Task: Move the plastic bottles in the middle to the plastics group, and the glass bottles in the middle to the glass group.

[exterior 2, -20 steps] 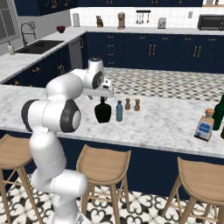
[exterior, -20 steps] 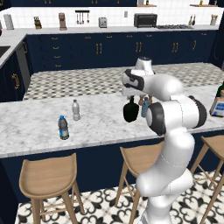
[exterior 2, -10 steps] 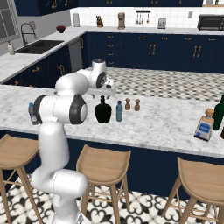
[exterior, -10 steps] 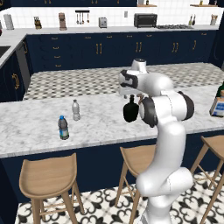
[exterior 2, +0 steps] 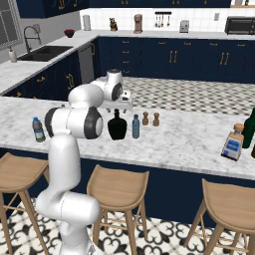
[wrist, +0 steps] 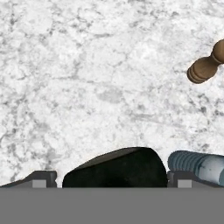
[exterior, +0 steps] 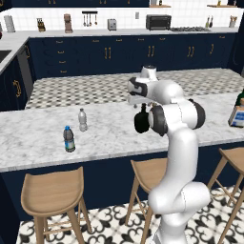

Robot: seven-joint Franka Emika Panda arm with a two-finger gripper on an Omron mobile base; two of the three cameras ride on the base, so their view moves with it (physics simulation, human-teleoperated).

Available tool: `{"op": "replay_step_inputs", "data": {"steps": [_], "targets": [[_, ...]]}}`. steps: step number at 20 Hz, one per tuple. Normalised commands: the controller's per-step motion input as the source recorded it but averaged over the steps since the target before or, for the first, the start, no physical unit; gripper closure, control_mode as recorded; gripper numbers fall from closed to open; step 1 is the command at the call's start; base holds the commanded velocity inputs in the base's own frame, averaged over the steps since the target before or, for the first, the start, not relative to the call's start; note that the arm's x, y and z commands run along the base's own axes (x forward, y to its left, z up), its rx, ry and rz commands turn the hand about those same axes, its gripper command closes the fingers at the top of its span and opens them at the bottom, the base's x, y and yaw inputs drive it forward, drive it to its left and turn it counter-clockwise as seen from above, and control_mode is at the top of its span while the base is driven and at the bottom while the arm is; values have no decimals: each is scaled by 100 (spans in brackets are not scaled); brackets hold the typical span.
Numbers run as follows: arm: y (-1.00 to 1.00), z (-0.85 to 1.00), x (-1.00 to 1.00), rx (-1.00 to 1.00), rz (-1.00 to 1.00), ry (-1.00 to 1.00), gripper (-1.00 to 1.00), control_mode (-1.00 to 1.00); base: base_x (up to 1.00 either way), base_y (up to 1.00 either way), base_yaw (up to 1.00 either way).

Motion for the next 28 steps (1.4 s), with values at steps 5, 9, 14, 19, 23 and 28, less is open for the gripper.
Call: {"op": "replay_step_inputs", "data": {"steps": [5, 9, 14, 19, 23, 28], "targets": [[2, 0, -8, 0, 0, 0, -100, -100, 0, 0, 0], [0, 0, -16, 0, 0, 0, -100, -100, 0, 0, 0], [0, 0, -17, 0, 0, 0, -100, -100, 0, 0, 0], [0, 0, -26, 0, 0, 0, -100, -100, 0, 0, 0], [0, -7, -3, 0, 0, -2, -100, -100, 0, 0, 0], [0, -17, 25, 0, 0, -10, -100, -100, 0, 0, 0]]}}
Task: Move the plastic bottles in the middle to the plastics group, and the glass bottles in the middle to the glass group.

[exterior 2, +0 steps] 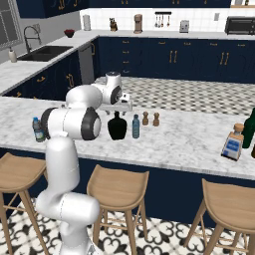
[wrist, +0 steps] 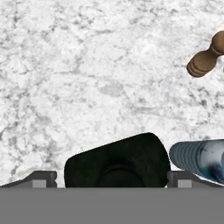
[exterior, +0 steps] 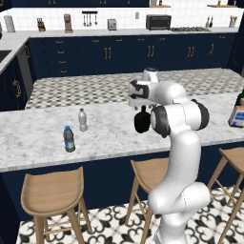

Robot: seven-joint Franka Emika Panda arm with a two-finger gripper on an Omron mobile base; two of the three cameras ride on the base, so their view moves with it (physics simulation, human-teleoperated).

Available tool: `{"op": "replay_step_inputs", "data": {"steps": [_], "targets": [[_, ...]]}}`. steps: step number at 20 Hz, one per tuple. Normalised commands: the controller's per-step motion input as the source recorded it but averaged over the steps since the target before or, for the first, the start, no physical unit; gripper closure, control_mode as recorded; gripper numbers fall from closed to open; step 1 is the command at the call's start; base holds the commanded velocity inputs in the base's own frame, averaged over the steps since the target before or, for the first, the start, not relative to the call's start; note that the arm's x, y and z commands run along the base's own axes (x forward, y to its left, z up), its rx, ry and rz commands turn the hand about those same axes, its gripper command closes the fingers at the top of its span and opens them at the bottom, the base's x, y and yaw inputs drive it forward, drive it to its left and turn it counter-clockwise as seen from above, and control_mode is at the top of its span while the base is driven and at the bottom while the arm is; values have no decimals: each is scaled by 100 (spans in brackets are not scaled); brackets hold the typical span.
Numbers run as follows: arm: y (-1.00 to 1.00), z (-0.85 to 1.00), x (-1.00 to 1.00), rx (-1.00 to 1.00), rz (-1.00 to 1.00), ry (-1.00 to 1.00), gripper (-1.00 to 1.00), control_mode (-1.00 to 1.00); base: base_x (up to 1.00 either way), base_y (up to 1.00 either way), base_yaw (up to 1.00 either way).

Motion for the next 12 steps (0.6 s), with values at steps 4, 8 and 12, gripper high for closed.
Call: {"op": "replay_step_inputs", "data": {"steps": [4, 8, 12], "targets": [[0, -7, -1, 0, 0, -8, -100, -100, 0, 0, 0], [0, 0, -13, 0, 0, 0, 100, -100, 0, 0, 0], [-1, -2, -3, 0, 0, 0, 100, -100, 0, 0, 0]]}}
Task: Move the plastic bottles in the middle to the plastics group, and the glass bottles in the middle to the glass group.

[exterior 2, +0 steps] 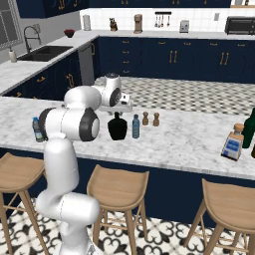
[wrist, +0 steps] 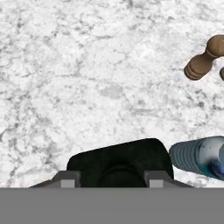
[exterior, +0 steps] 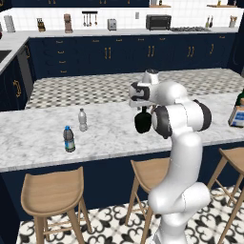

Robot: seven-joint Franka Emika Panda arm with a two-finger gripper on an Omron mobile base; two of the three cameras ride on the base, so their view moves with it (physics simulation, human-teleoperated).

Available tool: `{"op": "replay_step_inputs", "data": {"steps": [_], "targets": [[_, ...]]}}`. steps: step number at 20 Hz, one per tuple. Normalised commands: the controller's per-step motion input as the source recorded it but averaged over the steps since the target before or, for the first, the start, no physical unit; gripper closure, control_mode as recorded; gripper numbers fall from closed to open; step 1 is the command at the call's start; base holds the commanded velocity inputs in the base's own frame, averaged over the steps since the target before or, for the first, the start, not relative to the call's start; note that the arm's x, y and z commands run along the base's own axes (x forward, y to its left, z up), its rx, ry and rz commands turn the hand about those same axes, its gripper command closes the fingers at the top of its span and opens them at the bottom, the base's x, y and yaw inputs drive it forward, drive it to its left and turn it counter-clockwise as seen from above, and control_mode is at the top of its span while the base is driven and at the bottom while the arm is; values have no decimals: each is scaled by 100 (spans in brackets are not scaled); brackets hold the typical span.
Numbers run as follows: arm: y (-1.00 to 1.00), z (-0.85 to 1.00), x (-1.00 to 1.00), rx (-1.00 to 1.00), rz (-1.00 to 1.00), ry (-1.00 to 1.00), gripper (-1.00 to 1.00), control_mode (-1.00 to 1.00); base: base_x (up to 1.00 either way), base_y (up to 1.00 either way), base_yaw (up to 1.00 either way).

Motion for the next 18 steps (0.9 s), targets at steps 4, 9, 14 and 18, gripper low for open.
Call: {"op": "replay_step_inputs", "data": {"steps": [4, 9, 14, 18], "targets": [[-9, -3, 0, 0, 1, 0, 100, -100, 0, 0, 0], [-19, 37, -73, 6, 0, 0, 100, -100, 0, 0, 0], [-49, 30, -91, 1, 0, 0, 100, -100, 0, 0, 0], [-77, 10, -77, 0, -1, -1, 100, -100, 0, 0, 0]]}}
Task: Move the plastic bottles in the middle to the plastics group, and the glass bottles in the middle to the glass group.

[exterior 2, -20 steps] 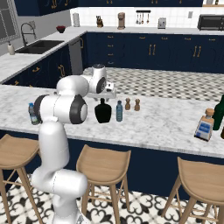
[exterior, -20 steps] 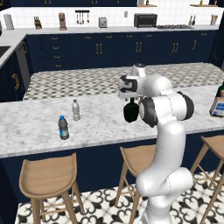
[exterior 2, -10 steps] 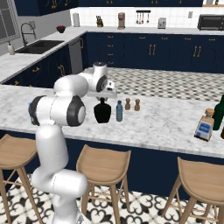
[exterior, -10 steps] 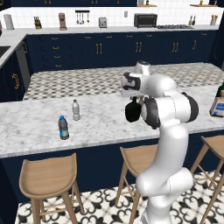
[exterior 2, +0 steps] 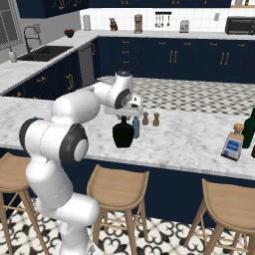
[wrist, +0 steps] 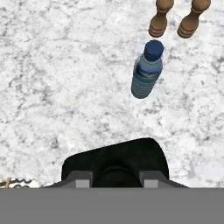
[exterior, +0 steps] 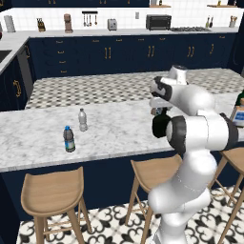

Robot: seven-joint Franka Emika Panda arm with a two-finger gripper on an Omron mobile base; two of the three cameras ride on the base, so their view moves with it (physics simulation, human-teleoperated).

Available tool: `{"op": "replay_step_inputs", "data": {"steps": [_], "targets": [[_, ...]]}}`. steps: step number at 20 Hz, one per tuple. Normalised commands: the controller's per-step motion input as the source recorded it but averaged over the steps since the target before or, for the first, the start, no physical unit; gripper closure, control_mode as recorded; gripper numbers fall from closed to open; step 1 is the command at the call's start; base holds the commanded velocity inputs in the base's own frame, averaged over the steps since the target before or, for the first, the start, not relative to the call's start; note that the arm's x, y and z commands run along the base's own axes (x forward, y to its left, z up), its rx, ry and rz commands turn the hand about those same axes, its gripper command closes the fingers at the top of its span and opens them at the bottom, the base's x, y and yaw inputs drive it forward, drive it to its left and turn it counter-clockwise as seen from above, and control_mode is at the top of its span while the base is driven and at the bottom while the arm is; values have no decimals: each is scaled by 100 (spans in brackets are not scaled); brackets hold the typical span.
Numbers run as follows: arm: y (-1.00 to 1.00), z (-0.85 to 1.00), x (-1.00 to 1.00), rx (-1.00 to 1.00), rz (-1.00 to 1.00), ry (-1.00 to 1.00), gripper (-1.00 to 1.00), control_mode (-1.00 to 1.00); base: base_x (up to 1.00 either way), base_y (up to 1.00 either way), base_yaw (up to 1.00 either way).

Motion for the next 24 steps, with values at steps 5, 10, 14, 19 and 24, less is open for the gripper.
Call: {"op": "replay_step_inputs", "data": {"steps": [5, 10, 14, 19, 24], "targets": [[-98, 0, -40, -1, -12, 0, 100, -100, 0, 0, 0], [-94, 9, 0, -1, -24, 0, 100, -100, 0, 0, 0], [-80, 14, 24, -3, -29, 0, 100, -100, 0, 0, 0], [-77, 12, 24, -6, -30, 0, 100, -100, 0, 0, 0], [-83, 4, 13, -5, -29, 0, 100, -100, 0, 0, 0]]}}
